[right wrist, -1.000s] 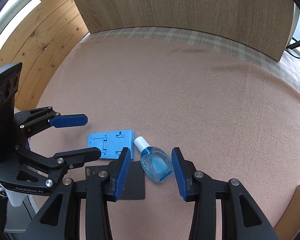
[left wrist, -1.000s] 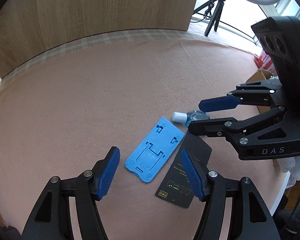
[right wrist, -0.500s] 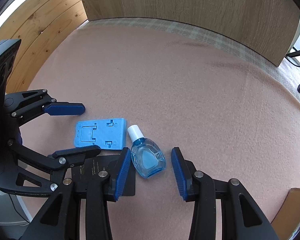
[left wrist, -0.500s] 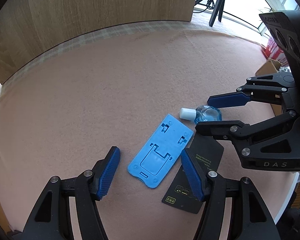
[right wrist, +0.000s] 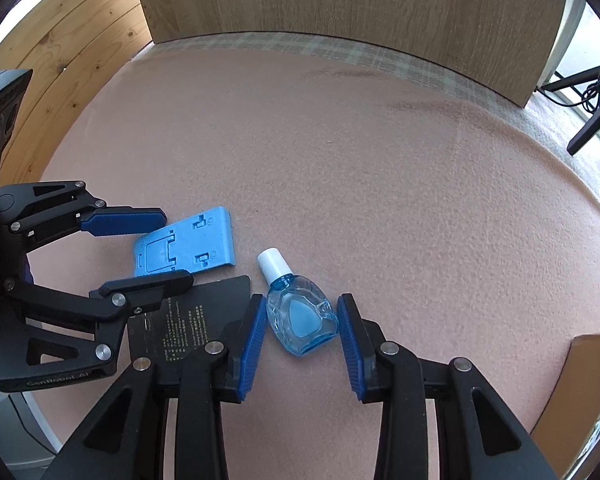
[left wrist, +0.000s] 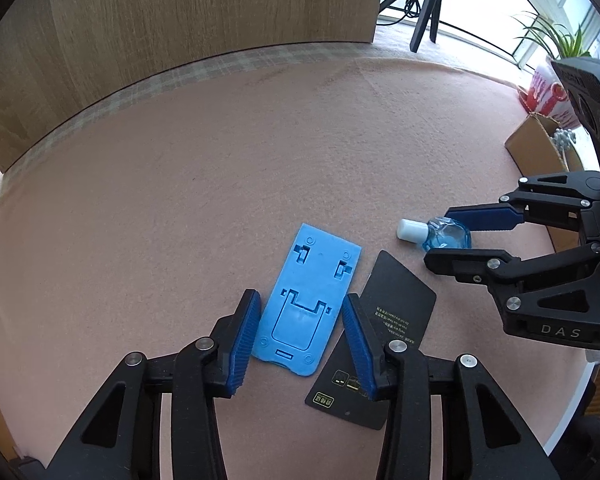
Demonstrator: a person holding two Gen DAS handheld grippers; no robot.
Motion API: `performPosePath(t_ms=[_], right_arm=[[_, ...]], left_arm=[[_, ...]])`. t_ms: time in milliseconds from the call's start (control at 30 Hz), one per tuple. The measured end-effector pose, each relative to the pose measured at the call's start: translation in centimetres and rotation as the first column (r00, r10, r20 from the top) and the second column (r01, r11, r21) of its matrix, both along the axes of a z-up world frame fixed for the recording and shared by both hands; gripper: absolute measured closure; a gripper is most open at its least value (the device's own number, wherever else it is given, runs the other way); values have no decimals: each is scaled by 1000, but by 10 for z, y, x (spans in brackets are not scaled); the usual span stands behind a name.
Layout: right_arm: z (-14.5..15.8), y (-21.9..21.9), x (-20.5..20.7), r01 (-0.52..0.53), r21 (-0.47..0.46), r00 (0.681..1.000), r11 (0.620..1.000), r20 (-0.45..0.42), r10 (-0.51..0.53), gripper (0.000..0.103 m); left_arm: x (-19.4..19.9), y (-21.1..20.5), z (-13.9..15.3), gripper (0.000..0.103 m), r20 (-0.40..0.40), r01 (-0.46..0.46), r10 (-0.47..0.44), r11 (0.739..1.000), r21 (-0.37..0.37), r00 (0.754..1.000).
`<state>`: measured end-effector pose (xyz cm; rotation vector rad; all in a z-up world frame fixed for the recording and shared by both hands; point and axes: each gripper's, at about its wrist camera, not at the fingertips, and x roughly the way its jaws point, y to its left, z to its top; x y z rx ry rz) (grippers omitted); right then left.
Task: Organize objects
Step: 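Grasp the blue phone stand with the left tool while the right tool grasps the blue eye-drop bottle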
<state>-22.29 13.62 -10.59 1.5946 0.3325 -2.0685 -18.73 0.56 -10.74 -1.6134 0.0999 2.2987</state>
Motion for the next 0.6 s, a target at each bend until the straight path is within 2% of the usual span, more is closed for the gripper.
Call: performPosePath(t_ms=[267,600], right_arm=[[0,39,27,112,-54,994,992,14,-112,70],[1,67,61,181,-58,984,982,10,-180,70]], left_arm=[[23,-18,-1,63,-16,-124,125,991,49,992],[81,-29,1,63,-32,-223,224,974,30,974]])
